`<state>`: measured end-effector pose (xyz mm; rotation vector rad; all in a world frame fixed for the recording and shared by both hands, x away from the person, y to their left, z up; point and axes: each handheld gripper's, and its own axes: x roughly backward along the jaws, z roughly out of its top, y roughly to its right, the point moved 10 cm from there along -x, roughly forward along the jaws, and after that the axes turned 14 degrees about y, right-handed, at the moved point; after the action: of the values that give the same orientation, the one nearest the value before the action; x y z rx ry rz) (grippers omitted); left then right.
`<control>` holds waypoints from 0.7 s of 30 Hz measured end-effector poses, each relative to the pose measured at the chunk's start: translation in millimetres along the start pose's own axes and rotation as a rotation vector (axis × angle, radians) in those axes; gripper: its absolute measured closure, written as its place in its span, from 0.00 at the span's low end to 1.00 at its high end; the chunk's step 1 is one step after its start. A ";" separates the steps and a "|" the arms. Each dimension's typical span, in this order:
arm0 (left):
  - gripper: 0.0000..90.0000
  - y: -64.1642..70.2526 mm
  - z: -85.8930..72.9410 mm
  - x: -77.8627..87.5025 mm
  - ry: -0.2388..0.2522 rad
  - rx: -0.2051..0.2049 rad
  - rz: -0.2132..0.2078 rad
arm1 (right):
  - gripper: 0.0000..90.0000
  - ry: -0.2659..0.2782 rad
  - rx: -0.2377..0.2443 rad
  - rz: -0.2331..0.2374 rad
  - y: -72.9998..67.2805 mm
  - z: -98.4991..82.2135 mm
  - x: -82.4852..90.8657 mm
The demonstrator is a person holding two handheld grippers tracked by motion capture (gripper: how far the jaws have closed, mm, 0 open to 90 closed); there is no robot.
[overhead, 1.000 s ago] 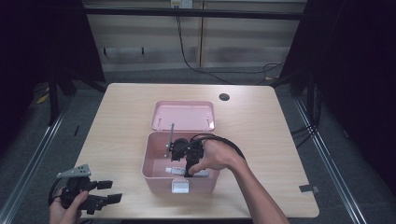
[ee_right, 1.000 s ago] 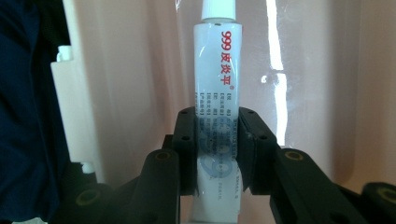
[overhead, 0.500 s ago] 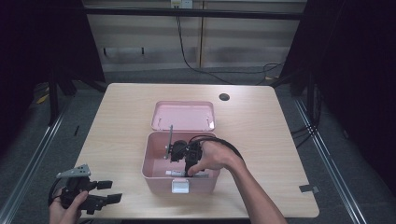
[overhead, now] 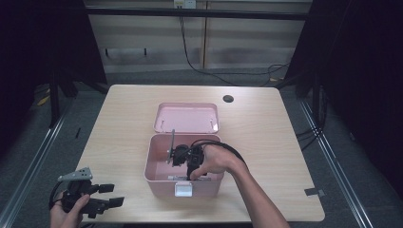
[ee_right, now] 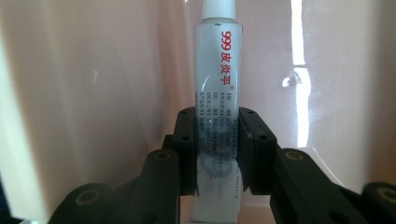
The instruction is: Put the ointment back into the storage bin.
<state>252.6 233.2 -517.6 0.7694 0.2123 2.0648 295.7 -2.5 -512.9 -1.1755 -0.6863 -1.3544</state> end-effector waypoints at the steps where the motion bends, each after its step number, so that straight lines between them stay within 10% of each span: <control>1: 0.24 -0.2 0.0 0.2 -0.001 -0.002 0.000 | 0.79 -0.015 -0.003 0.005 -0.4 -1.0 0.1; 21: 0.24 -1.2 0.7 0.9 0.005 0.002 0.009 | 0.79 -0.050 -0.002 0.027 6.2 -1.2 -17.3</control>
<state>253.5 234.5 -517.2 0.7673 0.2141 2.0756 298.5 1.7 -530.7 -1.2195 -0.7030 -1.3070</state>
